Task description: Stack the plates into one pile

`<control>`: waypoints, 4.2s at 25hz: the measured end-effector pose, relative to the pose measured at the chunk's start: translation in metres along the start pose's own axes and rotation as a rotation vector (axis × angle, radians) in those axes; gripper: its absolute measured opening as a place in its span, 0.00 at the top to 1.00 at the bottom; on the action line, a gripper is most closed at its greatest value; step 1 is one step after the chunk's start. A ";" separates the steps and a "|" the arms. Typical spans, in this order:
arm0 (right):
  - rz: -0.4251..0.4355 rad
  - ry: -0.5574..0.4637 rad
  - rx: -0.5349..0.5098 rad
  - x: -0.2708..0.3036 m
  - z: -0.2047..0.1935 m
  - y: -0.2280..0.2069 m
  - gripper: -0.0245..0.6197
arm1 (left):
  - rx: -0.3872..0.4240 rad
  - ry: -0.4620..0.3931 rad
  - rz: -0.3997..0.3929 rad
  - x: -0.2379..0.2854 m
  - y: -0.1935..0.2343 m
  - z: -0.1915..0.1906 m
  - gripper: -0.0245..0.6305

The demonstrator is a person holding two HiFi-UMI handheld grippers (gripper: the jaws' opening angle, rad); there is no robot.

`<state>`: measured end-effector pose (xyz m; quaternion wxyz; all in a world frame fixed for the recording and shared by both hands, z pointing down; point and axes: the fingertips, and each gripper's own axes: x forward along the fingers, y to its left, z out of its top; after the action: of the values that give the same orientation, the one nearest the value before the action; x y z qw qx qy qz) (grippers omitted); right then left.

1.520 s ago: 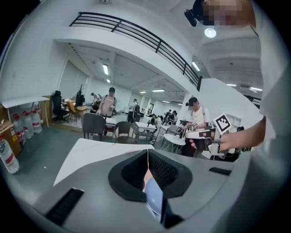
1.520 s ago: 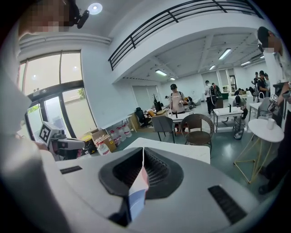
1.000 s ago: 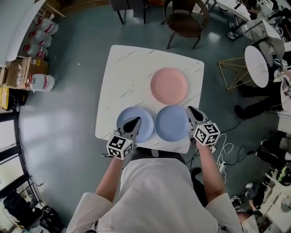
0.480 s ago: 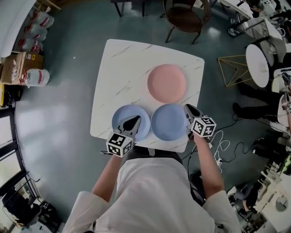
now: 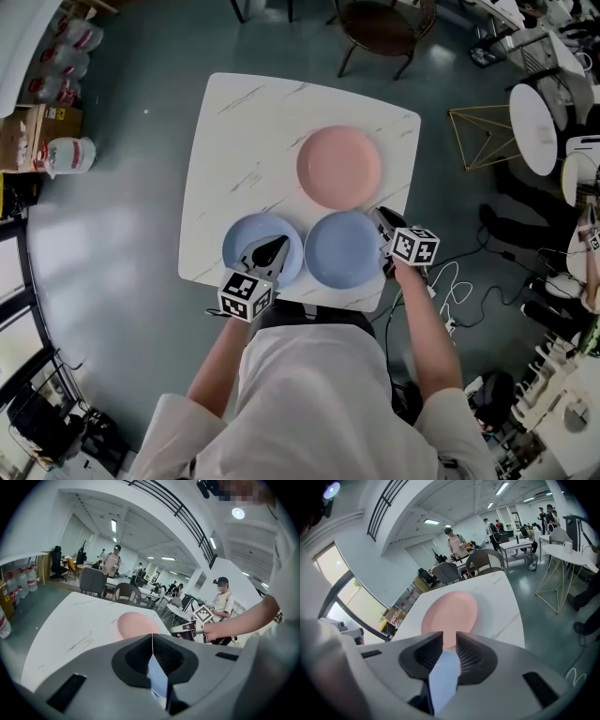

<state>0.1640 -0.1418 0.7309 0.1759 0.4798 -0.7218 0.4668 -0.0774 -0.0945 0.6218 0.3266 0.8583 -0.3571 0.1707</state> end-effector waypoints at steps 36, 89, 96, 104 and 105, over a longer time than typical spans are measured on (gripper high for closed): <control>-0.057 0.197 0.349 0.098 -0.019 -0.058 0.83 | -0.024 0.085 0.078 0.014 0.018 -0.038 0.94; -0.033 0.018 0.538 -0.031 -0.054 -0.045 0.89 | 0.003 0.049 0.084 -0.024 -0.025 -0.060 0.94; -0.040 0.044 0.547 -0.051 -0.093 -0.037 0.88 | 0.019 0.046 0.087 -0.036 -0.029 -0.060 0.94; -0.047 0.070 0.551 -0.064 -0.132 -0.026 0.87 | 0.029 0.059 0.085 -0.049 -0.034 -0.070 0.94; -0.049 0.069 0.555 -0.066 -0.136 -0.026 0.87 | 0.031 0.061 0.083 -0.050 -0.036 -0.071 0.94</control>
<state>0.1912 0.0049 0.7659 0.0733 0.5106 -0.5481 0.6584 -0.0900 -0.0024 0.6316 0.3168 0.8421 -0.3794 0.2157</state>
